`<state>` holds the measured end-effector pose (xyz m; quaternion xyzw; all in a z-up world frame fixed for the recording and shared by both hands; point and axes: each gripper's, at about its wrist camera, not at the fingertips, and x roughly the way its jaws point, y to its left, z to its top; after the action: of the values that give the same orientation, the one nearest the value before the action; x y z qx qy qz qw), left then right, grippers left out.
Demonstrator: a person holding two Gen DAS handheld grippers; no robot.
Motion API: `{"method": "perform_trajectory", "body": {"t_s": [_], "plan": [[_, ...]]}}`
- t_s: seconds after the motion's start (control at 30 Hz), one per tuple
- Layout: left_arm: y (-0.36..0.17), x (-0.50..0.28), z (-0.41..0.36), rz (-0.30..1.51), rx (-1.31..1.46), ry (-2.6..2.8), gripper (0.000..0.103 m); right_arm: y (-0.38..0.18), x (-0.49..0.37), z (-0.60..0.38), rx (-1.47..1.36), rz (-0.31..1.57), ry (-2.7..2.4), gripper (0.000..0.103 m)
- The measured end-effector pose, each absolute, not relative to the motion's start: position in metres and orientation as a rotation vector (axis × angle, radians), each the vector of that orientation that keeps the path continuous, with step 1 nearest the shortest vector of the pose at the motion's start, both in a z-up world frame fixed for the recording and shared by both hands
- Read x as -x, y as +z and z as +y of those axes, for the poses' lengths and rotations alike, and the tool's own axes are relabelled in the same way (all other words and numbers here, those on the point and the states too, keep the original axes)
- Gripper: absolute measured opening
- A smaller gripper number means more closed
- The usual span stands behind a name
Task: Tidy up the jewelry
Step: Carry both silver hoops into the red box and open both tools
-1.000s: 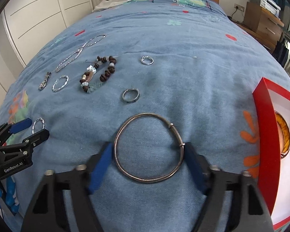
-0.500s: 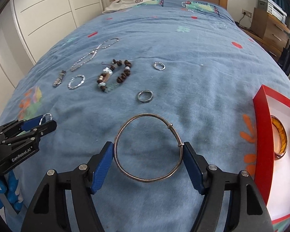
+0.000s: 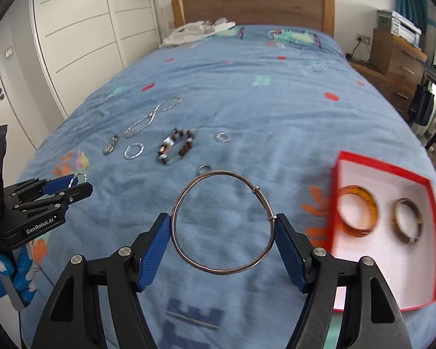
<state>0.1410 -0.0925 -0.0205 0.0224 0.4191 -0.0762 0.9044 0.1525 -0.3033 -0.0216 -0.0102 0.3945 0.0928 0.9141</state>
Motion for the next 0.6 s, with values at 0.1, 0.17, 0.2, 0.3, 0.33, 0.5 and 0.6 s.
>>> {"method": "perform_trajectory", "body": {"t_s": [0.1,0.17,0.2,0.3,0.33,0.5,0.6], "plan": [[-0.009,-0.137,-0.120,0.851,-0.056,-0.212,0.038,-0.011,-0.141,-0.331,0.025,0.797,0.166,0.071],[-0.002,-0.135,-0.145,0.839,-0.078,-0.256,0.038,-0.006,-0.136,-0.352,0.030,0.792,0.144,0.071],[0.001,-0.134,-0.155,0.833,-0.088,-0.274,0.038,-0.004,-0.134,-0.363,0.030,0.791,0.130,0.071],[0.008,-0.133,-0.194,0.821,-0.111,-0.347,0.038,-0.001,-0.128,-0.397,0.029,0.791,0.089,0.071],[0.010,-0.134,-0.206,0.819,-0.116,-0.368,0.038,-0.001,-0.126,-0.408,0.025,0.794,0.078,0.071],[0.012,-0.140,-0.275,0.818,-0.161,-0.468,0.038,-0.009,-0.122,-0.459,0.019,0.834,0.052,0.071],[0.006,-0.140,-0.312,0.828,-0.189,-0.522,0.038,-0.019,-0.124,-0.482,0.010,0.863,0.051,0.071]]}}
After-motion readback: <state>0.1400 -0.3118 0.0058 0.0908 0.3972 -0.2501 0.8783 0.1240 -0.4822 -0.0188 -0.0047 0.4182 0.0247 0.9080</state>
